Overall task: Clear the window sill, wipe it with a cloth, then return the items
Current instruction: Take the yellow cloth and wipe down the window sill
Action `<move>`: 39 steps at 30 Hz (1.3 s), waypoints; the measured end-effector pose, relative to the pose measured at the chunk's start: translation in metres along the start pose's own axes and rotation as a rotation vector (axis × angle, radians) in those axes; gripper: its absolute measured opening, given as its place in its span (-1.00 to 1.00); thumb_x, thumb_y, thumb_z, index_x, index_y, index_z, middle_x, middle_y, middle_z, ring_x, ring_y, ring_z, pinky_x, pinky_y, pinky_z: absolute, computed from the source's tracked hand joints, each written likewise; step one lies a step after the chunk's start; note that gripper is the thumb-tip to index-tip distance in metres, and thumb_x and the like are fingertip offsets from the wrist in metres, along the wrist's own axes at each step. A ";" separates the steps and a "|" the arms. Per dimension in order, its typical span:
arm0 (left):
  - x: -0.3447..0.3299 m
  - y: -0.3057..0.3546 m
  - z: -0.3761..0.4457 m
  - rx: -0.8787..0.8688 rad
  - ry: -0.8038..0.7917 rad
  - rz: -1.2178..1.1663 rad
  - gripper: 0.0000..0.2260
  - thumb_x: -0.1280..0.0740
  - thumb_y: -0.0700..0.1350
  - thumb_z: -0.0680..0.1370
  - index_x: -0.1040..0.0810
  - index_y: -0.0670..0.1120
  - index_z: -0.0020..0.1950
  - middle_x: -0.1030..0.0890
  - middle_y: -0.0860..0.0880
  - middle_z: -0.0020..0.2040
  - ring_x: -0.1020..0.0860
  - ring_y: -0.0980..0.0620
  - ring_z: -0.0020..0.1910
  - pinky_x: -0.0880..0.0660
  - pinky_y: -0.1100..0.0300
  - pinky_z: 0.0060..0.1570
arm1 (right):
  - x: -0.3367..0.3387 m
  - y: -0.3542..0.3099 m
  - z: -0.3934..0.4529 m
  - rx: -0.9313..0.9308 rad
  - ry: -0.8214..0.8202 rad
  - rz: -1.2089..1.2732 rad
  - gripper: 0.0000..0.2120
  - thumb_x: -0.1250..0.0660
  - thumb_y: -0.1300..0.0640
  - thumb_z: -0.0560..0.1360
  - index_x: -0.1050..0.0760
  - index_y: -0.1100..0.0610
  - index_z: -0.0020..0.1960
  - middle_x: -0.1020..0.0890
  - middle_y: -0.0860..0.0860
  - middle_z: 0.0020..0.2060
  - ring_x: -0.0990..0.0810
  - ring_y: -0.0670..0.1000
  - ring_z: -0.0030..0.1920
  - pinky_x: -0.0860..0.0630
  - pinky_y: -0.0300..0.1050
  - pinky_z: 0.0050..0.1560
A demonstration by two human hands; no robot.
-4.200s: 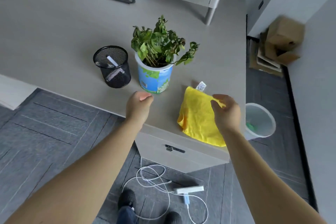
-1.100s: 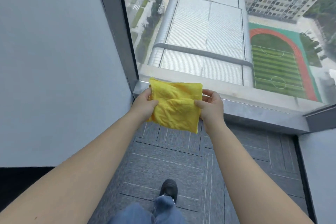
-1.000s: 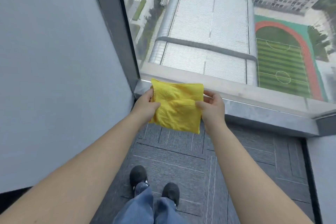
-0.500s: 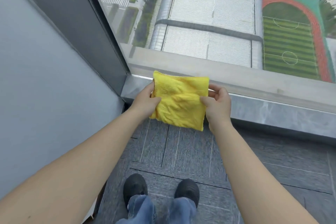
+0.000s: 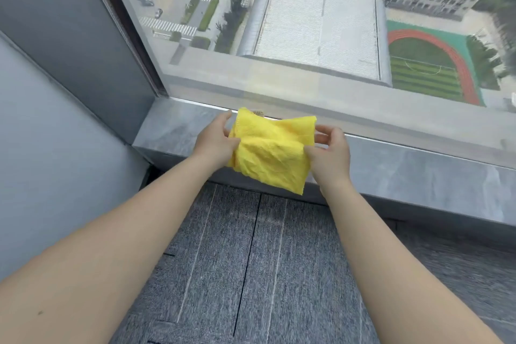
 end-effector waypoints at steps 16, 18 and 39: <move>0.041 -0.041 -0.013 -0.193 0.183 0.450 -0.73 -0.21 -0.14 0.52 -0.48 -0.13 0.20 -0.41 -0.13 0.36 -0.23 -0.14 0.38 -0.10 0.07 0.37 | -0.076 0.024 -0.016 0.293 -0.349 -1.166 -0.40 0.06 -0.28 0.52 0.16 -0.19 0.49 0.23 -0.01 0.53 0.34 0.26 0.49 0.31 0.43 0.35; 0.048 -0.046 -0.017 -0.191 0.184 0.469 -0.72 -0.19 -0.14 0.53 -0.46 -0.13 0.23 -0.38 -0.14 0.38 -0.21 -0.13 0.40 -0.09 0.04 0.39 | -0.077 0.023 -0.017 0.254 -0.285 -1.160 -0.39 0.09 -0.28 0.52 0.19 -0.14 0.50 0.23 0.01 0.53 0.35 0.27 0.48 0.31 0.45 0.33; 0.108 -0.099 -0.067 -0.140 0.206 0.505 -0.63 -0.16 -0.19 0.55 -0.30 -0.24 0.34 -0.25 -0.24 0.45 -0.17 -0.17 0.45 -0.01 0.08 0.44 | -0.093 0.008 -0.056 0.297 -0.291 -1.189 -0.40 0.04 -0.22 0.53 0.11 -0.11 0.50 0.16 0.00 0.54 0.28 0.21 0.51 0.30 0.40 0.38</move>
Point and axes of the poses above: each hand's wrist, its own z-axis towards the middle knuckle, its own x-axis out of the back of the hand, y = z × x, the point moved 4 cm from there along z, towards the middle knuckle
